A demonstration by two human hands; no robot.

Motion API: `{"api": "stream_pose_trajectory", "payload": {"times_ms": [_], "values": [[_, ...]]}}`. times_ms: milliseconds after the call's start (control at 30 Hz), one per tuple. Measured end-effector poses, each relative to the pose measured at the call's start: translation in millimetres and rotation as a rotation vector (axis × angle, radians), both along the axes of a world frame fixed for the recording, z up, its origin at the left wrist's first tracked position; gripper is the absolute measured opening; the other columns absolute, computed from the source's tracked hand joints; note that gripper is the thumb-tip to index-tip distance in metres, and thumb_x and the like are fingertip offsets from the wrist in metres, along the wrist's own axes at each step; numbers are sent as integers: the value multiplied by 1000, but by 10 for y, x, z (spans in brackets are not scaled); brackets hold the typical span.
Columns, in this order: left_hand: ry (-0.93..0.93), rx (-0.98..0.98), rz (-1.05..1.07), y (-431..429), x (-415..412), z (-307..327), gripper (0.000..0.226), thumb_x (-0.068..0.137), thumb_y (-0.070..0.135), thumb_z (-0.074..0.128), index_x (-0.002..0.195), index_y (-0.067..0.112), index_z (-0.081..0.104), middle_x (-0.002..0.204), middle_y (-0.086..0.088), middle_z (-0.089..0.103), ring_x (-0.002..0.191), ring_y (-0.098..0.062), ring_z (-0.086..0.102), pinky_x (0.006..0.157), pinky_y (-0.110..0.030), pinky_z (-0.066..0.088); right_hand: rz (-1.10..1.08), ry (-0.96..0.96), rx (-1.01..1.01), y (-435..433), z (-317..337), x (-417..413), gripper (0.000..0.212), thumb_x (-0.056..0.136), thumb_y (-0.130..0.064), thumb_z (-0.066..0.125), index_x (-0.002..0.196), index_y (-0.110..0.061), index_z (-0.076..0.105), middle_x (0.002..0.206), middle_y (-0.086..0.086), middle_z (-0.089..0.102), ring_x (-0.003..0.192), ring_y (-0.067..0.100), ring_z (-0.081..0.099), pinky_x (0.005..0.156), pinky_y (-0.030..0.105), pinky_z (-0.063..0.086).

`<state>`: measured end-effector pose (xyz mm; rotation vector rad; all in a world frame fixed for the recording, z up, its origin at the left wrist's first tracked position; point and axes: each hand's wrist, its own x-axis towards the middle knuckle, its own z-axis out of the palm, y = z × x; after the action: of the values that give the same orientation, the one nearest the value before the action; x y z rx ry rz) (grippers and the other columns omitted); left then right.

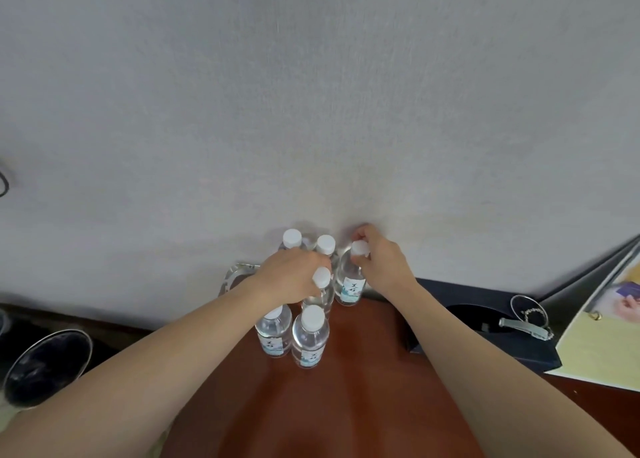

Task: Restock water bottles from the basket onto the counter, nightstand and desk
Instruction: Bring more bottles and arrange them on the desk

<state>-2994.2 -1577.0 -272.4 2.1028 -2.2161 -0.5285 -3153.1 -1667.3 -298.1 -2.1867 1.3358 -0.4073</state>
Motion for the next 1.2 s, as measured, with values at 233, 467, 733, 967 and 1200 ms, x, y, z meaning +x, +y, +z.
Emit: {"api": "stream_pose_trajectory", "payload": {"times_ms": [233,467,733,967,1200], "values": [[23,16,14,26,-15,39,14,88,18,57,101,20,60,91,-1,60,81,-22,56,69,-36,49,39,114,-225,119,15,-104,49,86,-26,66,131,-27,47,135,-3,45,105,21,56,78,37,51],[17,-40,-19,-17,-268,-30,10,90,22,58,98,24,53,91,1,56,84,-24,57,65,-36,46,-2,93,-206,168,132,-287,46,88,-24,64,131,-20,47,129,6,41,92,29,60,76,38,52],[-34,-102,-35,-247,-551,-125,31,88,29,63,117,21,54,100,1,61,82,-20,58,59,-31,45,85,94,-9,314,62,-453,45,87,-17,61,130,-21,46,122,2,58,104,23,60,87,41,50],[84,-75,-12,-279,-548,-144,53,84,38,71,127,15,49,113,-4,63,96,-21,62,71,-30,47,147,184,22,321,118,-417,57,87,-18,61,135,-25,32,113,7,66,95,30,64,76,44,54],[110,45,-114,164,177,297,54,84,56,65,128,28,51,120,8,57,109,-11,57,93,-34,49,253,178,-65,430,242,-316,54,87,-10,56,138,-15,40,132,9,49,117,28,48,94,40,45]]}}
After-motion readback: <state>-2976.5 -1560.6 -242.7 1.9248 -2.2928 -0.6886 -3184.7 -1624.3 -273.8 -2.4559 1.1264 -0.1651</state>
